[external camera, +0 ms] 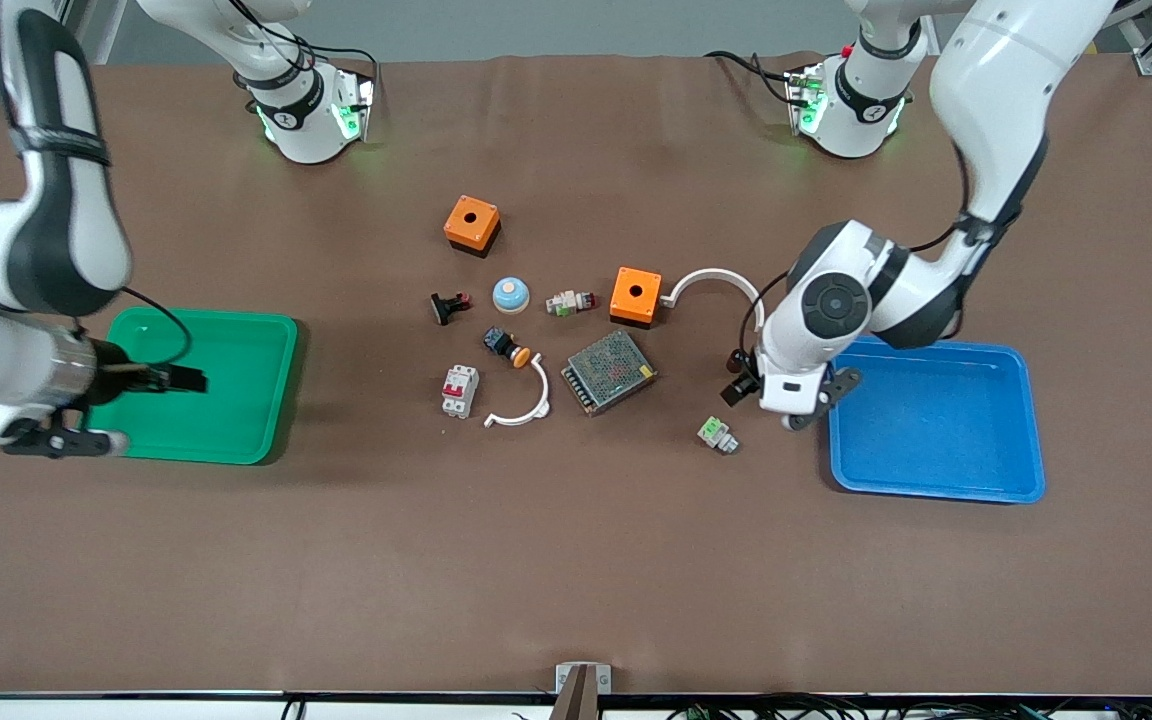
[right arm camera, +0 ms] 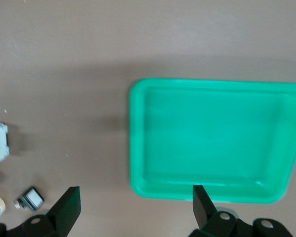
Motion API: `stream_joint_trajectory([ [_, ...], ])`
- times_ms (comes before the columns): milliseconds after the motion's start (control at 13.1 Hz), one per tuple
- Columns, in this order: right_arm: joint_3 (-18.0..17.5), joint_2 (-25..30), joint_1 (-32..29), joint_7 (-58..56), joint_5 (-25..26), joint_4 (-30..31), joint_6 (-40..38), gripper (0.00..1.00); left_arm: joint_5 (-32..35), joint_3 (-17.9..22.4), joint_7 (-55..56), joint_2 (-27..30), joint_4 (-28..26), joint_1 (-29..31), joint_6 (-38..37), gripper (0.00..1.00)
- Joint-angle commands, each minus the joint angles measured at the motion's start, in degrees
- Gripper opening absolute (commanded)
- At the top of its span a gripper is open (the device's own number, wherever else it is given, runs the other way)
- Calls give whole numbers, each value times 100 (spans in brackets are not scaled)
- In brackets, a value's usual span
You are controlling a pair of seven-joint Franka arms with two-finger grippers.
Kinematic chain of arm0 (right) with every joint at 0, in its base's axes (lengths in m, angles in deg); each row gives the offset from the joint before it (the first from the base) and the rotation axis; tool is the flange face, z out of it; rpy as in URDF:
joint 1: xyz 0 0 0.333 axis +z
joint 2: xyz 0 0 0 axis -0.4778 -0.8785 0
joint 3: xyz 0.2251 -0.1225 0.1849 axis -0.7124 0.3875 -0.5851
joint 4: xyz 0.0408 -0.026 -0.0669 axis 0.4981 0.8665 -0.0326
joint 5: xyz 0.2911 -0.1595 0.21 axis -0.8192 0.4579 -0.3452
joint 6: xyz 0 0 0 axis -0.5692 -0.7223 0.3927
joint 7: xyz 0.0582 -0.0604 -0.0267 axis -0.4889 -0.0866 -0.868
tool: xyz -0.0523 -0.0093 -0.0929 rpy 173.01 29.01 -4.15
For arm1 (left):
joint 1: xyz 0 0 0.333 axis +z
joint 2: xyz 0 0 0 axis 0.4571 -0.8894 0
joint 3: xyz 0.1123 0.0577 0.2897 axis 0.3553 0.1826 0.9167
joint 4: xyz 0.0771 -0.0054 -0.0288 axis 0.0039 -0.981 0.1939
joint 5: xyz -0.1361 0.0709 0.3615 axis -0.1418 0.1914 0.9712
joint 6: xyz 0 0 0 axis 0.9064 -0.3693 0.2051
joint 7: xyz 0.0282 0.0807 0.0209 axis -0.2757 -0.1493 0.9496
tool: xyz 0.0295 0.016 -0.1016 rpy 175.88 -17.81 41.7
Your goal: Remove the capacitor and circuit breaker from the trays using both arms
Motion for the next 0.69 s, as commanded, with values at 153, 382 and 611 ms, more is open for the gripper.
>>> stream_joint_trajectory([
  [153,-103,47,-396,-93,196,-809,-603,100,157,-17,-1544,185,1793,51,-2039,100],
  [382,-112,29,-545,-101,214,-1109,-718,100,184,-35,-2668,756,2005,515,-2147,100],
  [611,-121,38,-519,-58,144,-1101,-753,100,140,-52,-3330,1266,2014,912,-2331,100],
])
